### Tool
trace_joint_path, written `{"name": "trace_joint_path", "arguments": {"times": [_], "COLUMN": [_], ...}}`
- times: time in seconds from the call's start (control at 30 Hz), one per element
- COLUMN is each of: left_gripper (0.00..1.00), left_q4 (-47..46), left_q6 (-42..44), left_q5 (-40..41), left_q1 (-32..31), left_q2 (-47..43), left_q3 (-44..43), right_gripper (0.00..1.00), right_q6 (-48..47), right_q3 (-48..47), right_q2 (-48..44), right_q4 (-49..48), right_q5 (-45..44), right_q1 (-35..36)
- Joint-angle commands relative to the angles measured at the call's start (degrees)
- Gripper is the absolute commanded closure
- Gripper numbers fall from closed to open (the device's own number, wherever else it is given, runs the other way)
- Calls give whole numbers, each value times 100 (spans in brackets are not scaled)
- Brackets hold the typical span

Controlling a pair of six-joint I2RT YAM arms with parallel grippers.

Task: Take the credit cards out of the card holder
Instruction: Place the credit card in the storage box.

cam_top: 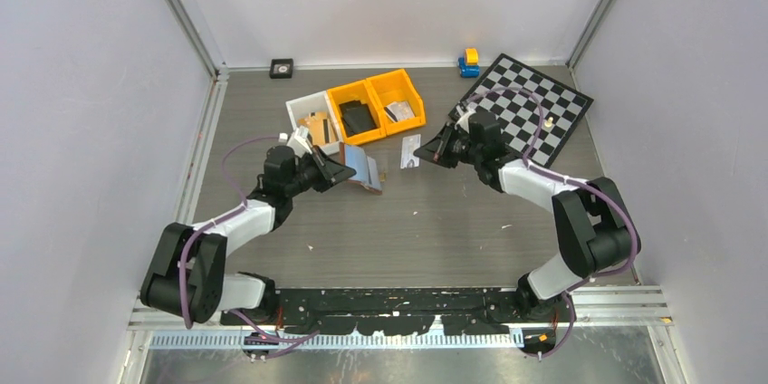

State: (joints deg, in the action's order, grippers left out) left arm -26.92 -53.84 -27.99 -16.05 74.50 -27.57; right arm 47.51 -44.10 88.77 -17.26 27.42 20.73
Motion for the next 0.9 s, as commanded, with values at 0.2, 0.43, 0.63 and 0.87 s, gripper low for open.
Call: {"name": "trace_joint_path", "arguments": {"times": [0.2, 0.43, 0.63, 0.87], "left_gripper": [100, 100, 100, 100], "left_q4": [-49, -60, -77, -500], "left_q6": [77, 42, 33, -273], "left_q5": [-100, -26, 5, -190], "left_q1": [15, -38, -251, -284], "left_q2": [424, 463, 706, 1034], "left_q3": [-236, -233, -337, -266], "right_gripper": [99, 100, 100, 100], "right_q6": [-1498, -2511, -3103, -3373], "right_q3": [-1917, -3522, -4463, -5355], "right_q2": [558, 1490, 2229, 2978], "right_q4": [1352, 2182, 2743, 2984], "right_q5": [-778, -403, -582, -662], "right_q1": [8, 27, 26, 24]}}
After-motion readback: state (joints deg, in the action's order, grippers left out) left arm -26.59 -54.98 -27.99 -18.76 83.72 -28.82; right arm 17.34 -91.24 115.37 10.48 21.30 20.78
